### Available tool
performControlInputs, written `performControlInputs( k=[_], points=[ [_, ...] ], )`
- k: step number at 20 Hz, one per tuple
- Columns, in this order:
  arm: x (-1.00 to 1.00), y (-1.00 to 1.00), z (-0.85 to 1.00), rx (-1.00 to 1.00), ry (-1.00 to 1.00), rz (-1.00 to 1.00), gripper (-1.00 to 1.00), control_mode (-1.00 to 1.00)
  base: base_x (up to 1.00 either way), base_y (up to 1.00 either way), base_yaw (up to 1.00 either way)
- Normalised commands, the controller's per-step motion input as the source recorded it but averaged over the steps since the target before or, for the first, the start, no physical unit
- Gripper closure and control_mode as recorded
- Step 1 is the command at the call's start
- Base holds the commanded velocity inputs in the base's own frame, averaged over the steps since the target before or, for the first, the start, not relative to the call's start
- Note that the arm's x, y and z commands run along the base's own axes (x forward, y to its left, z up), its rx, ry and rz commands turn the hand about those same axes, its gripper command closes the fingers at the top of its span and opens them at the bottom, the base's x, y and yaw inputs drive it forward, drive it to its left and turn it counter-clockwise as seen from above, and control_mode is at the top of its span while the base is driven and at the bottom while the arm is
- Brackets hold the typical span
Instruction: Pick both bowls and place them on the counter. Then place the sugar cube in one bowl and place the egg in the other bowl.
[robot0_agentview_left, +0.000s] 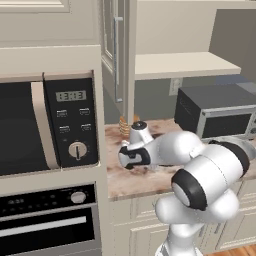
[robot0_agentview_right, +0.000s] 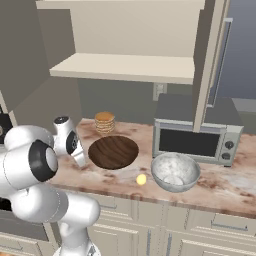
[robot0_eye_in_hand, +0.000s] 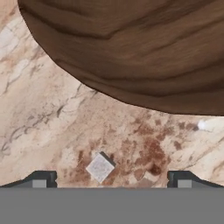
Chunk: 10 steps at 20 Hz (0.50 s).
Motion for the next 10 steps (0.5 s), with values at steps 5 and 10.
performControlInputs(
  k=[5,10],
  points=[
    [0.02,-0.03,-0.10,0.00,0.02,-0.01,-1.00,-1.00,0.00,0.00,0.00],
    [0.00,0.00,-0.16,0.00,0.04,0.00,-1.00,-1.00,0.00,0.00,0.00]
  ],
)
